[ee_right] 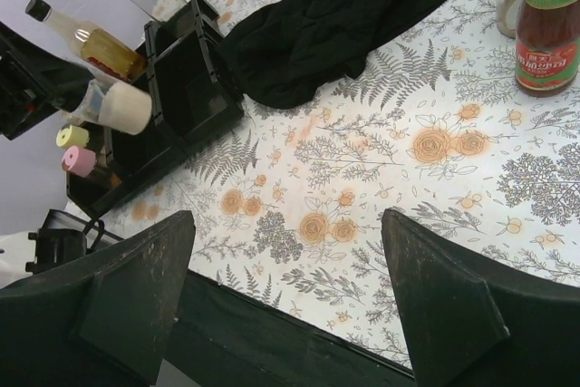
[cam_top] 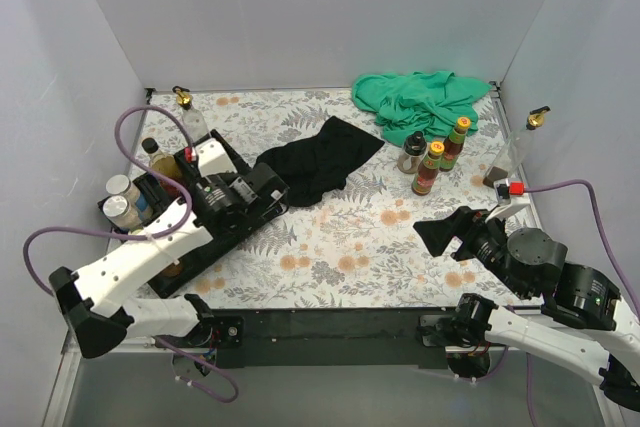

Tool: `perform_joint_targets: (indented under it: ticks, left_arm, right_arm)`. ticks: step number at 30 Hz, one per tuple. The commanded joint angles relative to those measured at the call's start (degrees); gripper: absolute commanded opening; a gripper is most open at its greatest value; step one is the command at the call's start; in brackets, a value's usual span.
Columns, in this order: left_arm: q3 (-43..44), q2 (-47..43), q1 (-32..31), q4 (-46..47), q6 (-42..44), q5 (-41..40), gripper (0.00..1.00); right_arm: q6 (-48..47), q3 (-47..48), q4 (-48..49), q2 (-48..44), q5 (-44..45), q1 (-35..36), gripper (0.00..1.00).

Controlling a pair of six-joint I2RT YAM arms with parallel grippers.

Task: Organize the condiment bottles
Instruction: Pick up the bottle from the center of the board, then place the bottle in the storage box.

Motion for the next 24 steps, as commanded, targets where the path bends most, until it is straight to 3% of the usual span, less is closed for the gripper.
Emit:
perform_joint_targets:
  ticks: [1,6,14,19,24]
  left_arm:
    - [-3.4,-4.1,6.8,5.5,8.2,-8.0,0.0]
    - [-6.5,-5.5,15.6,12.7,14.9,-5.9,0.0]
    - [-14.8,-8.5,28.5,31.8,27.1,-1.0,0.0]
    - [-16.9,-7.9,31.8,40.2,31.6,2.5,0.0]
    - [-18.7,-4.4,32.2,40.3,28.3,-0.4,0.0]
  right_arm:
    - [0.7,0.1,1.1,-0.8,0.8,0.2,0.92]
    - [0.7,0.2,1.1,-0.5,0.4,0.2,0.92]
    - [0.6,0.4,1.0,-1.0,0.3,0.2,0.92]
    - [0.5,0.9,1.0,-0.6,-0.4,0.2,0.92]
    - [-0.1,2.0,0.6,-0.1,-0.9,0.2,0.92]
